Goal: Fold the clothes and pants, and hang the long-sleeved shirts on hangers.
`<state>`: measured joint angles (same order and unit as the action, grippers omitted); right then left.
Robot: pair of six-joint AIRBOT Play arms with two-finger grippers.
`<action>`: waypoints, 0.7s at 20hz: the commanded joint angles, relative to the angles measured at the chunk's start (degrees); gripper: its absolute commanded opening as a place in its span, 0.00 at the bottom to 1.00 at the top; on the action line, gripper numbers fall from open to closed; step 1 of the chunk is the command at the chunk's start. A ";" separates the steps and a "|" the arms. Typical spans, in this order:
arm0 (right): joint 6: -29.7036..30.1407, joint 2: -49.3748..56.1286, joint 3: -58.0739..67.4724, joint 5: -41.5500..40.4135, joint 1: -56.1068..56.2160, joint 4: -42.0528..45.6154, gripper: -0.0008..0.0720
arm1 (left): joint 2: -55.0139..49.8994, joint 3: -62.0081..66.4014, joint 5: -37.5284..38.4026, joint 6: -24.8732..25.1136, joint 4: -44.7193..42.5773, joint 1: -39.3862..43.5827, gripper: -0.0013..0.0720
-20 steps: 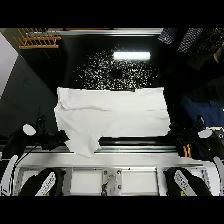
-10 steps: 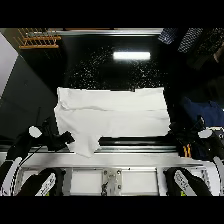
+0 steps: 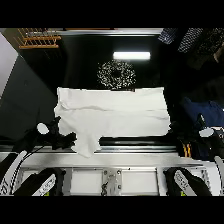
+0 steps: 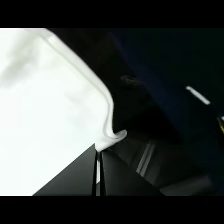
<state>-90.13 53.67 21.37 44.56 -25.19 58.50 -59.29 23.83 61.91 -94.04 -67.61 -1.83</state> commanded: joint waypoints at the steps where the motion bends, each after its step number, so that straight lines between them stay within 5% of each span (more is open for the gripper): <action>1: 3.17 -1.36 4.94 9.25 -0.04 4.44 0.02 | 3.39 4.57 7.58 0.79 -6.19 -0.13 0.03; 7: 3.15 -3.45 14.29 32.09 0.00 19.58 0.02 | 17.94 7.69 24.98 1.75 -7.26 -4.66 0.03; 14: -0.52 -0.81 21.51 34.14 6.38 23.58 0.02 | 14.99 12.76 25.97 2.58 -7.37 -4.59 0.03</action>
<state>-88.12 51.24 39.70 76.97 -22.15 78.61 -41.34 33.34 87.70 -92.05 -74.87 -6.28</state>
